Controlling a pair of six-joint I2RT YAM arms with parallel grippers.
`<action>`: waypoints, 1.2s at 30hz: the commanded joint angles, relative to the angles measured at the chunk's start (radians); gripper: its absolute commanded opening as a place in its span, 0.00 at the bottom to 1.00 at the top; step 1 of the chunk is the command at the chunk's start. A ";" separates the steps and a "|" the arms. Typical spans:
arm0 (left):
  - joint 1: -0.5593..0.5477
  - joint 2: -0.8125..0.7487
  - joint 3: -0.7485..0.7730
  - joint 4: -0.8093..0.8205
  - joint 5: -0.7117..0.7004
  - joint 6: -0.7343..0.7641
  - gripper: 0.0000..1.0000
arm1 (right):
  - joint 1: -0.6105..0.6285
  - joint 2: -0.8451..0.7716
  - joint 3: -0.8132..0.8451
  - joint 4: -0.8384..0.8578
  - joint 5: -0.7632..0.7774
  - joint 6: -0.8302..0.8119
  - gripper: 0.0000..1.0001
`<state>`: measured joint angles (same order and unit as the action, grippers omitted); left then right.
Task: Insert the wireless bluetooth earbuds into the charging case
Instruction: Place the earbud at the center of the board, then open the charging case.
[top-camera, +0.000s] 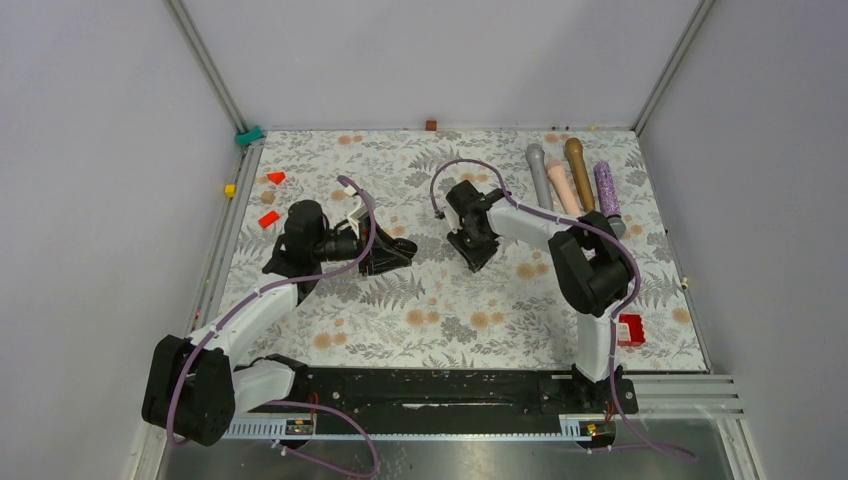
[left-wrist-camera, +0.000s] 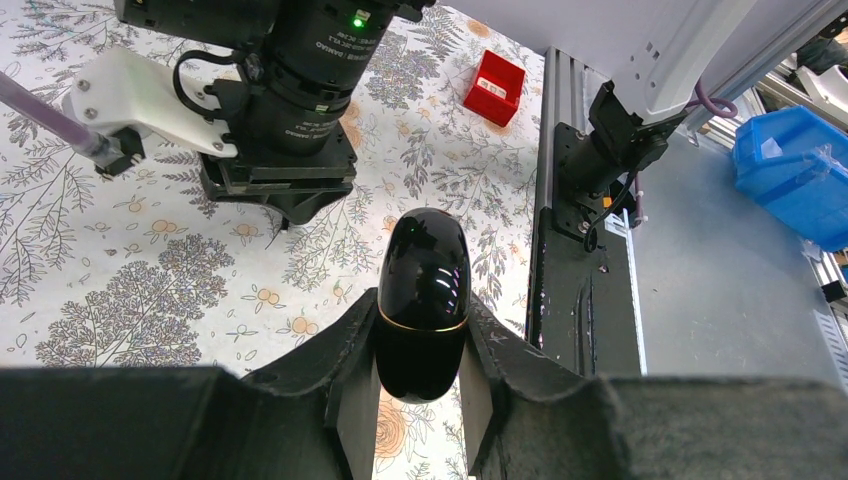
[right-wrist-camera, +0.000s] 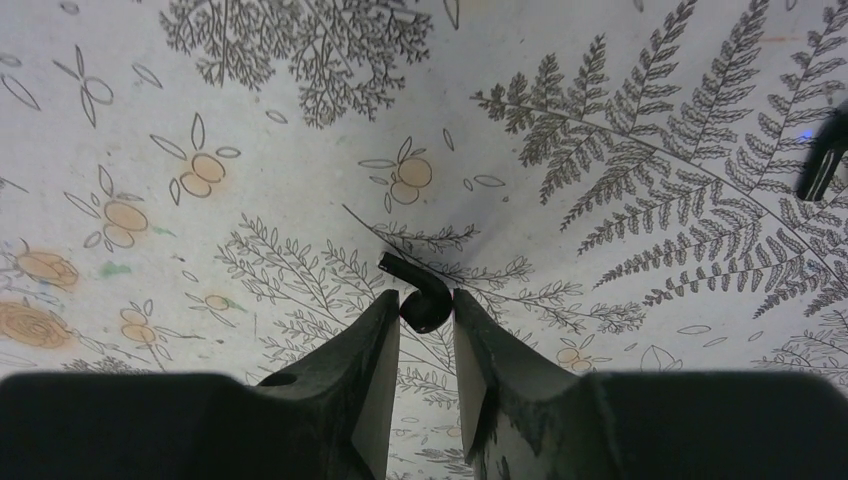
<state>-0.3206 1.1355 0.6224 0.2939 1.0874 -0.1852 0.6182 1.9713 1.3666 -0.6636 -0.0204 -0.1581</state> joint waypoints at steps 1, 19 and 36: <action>0.004 -0.018 0.025 0.060 0.005 -0.003 0.00 | -0.023 0.026 0.067 -0.028 -0.030 0.081 0.34; -0.004 -0.030 0.028 0.058 0.067 -0.003 0.00 | -0.084 -0.514 -0.082 0.129 -0.514 -0.124 0.64; -0.135 0.000 0.102 -0.215 0.155 0.220 0.00 | 0.087 -0.760 -0.421 0.711 -0.722 -0.001 1.00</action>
<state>-0.4423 1.1339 0.6765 0.1219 1.1980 -0.0528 0.6189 1.1912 0.9722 -0.0269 -0.7696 -0.1349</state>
